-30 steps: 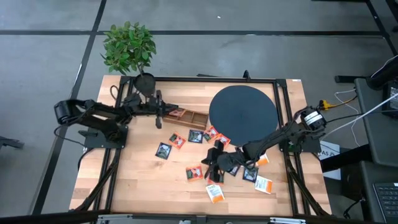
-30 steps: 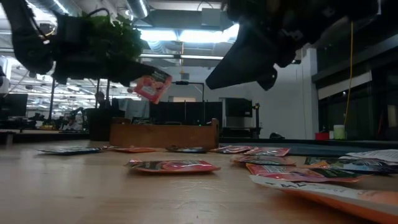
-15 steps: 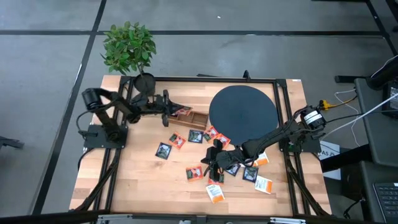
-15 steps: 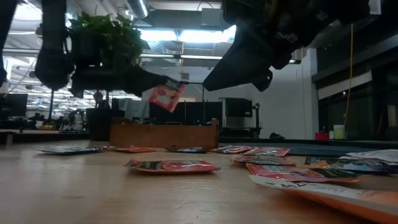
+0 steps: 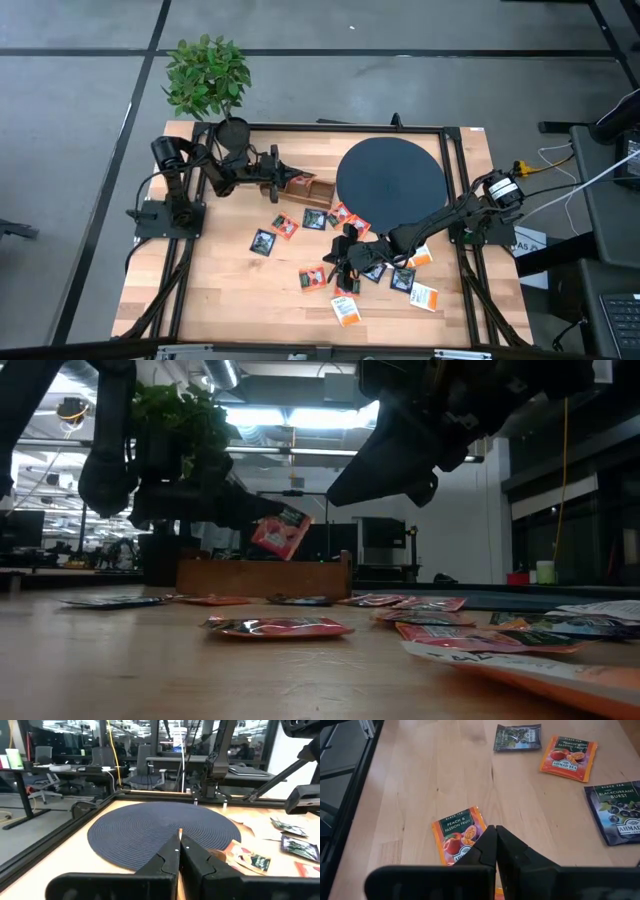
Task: Pick & Place Tea
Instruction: Put the orange tea bag into the middle section of the wooden organizer
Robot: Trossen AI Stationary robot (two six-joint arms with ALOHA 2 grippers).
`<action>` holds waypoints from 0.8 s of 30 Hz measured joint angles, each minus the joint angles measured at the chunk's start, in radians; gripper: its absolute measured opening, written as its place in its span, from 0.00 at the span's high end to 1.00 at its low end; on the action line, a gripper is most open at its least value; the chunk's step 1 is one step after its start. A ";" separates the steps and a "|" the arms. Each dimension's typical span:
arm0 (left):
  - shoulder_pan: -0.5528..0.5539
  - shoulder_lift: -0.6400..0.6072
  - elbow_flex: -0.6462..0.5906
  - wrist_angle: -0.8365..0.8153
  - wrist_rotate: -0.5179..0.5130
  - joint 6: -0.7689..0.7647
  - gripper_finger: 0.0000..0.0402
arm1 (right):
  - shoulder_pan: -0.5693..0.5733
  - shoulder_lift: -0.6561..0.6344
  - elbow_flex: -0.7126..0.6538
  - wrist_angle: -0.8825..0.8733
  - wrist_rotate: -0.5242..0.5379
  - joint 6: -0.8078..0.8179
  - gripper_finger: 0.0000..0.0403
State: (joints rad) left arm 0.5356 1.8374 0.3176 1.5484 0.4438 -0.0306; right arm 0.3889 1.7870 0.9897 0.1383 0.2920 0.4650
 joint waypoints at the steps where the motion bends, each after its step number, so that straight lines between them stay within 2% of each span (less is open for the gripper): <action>1: 0.003 0.000 0.000 -0.001 0.000 0.001 1.00 | 0.000 0.000 0.000 0.000 0.001 -0.001 0.98; 24: 0.004 0.000 0.000 -0.064 -0.008 0.178 1.00 | 0.000 0.000 0.000 0.000 0.002 0.000 0.98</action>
State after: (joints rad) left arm 0.5392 1.8370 0.3176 1.4845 0.4362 0.1475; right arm 0.3889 1.7870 0.9897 0.1383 0.2935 0.4654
